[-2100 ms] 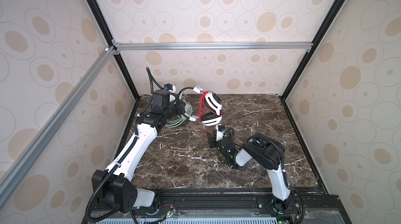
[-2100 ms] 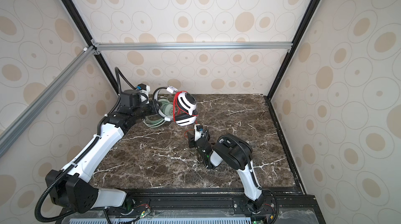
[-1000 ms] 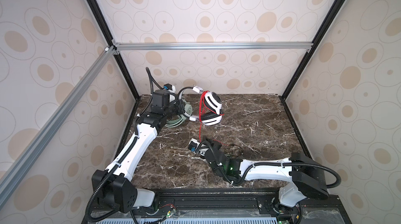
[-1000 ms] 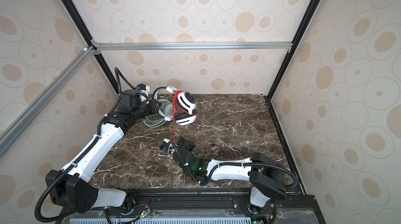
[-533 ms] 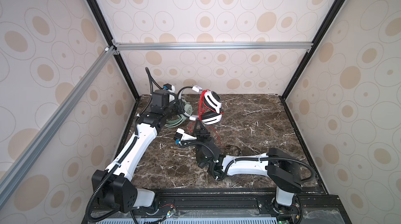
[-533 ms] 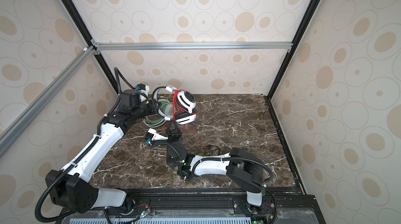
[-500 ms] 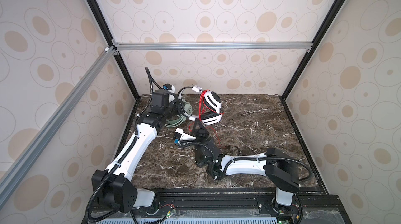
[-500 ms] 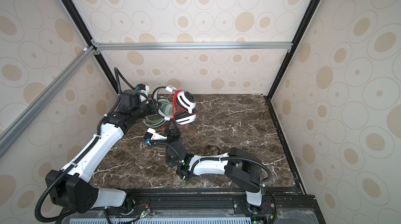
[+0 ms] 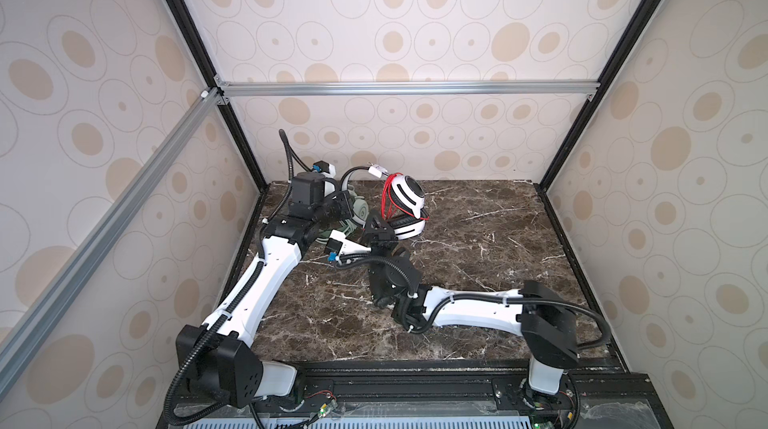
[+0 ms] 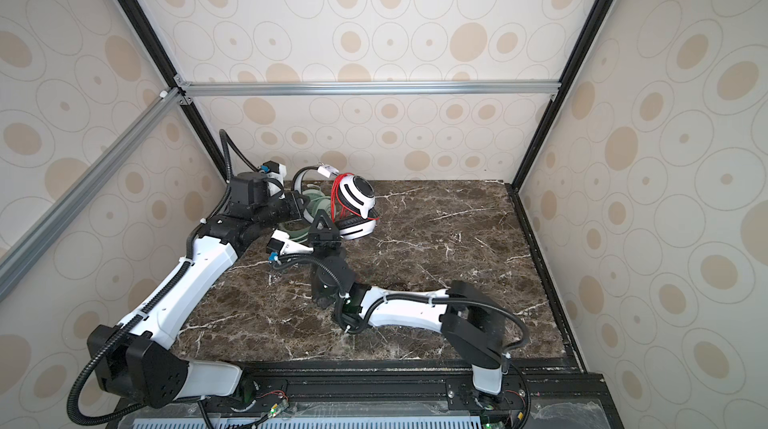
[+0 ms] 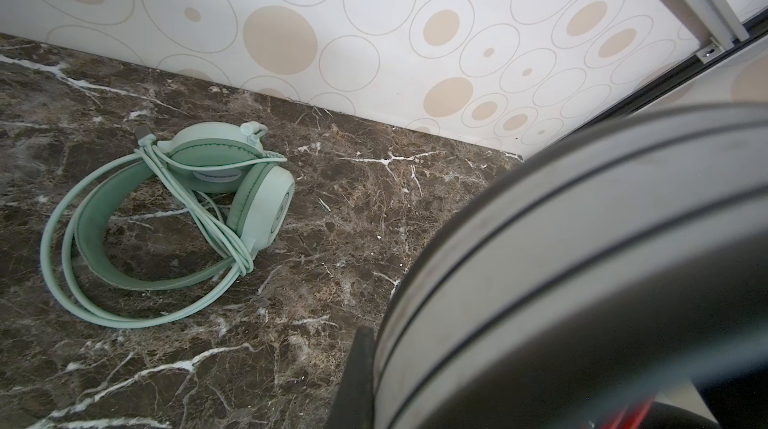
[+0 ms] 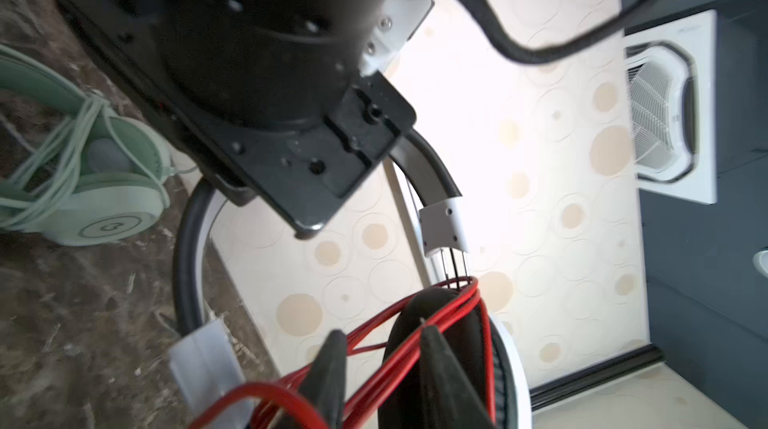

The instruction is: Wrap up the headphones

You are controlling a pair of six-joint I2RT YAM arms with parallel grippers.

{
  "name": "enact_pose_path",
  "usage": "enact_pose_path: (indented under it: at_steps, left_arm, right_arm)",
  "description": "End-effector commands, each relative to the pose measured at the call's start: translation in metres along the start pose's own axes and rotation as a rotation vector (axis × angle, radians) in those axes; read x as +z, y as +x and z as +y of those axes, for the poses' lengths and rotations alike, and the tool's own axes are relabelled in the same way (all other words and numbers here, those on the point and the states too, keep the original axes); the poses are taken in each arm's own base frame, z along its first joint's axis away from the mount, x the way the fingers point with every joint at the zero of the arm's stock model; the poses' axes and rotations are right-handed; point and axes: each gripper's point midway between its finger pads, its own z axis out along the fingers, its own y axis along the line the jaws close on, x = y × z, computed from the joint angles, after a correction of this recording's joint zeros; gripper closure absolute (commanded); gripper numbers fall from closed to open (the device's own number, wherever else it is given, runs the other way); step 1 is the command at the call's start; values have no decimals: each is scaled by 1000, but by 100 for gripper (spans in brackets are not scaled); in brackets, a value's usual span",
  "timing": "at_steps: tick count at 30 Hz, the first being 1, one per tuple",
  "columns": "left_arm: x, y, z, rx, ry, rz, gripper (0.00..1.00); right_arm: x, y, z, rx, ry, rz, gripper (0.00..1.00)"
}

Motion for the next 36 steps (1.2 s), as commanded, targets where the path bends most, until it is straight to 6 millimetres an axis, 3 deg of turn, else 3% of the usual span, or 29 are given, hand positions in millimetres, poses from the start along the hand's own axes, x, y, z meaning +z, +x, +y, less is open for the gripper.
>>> enact_pose_path:
  at_steps: [1,5,21,26,32,36]
  left_arm:
    - [-10,-21,-15,-19,58,-67,100]
    - [-14,-23,-17,-17,64,-77,100]
    - [-15,-24,-19,-14,68,-81,100]
    - [-15,-24,-18,-14,66,-80,100]
    - [-14,-23,-19,-15,70,-76,100]
    - [-13,-22,-19,-16,73,-72,100]
  right_arm:
    - [12,23,-38,275,-153,41,60]
    - [28,56,-65,440,-185,96,59]
    - [69,120,-118,661,-194,221,57]
    - [72,136,-126,786,-213,227,56]
    - [78,194,-133,1147,-254,299,55]
    - [95,216,-131,1242,-303,343,52]
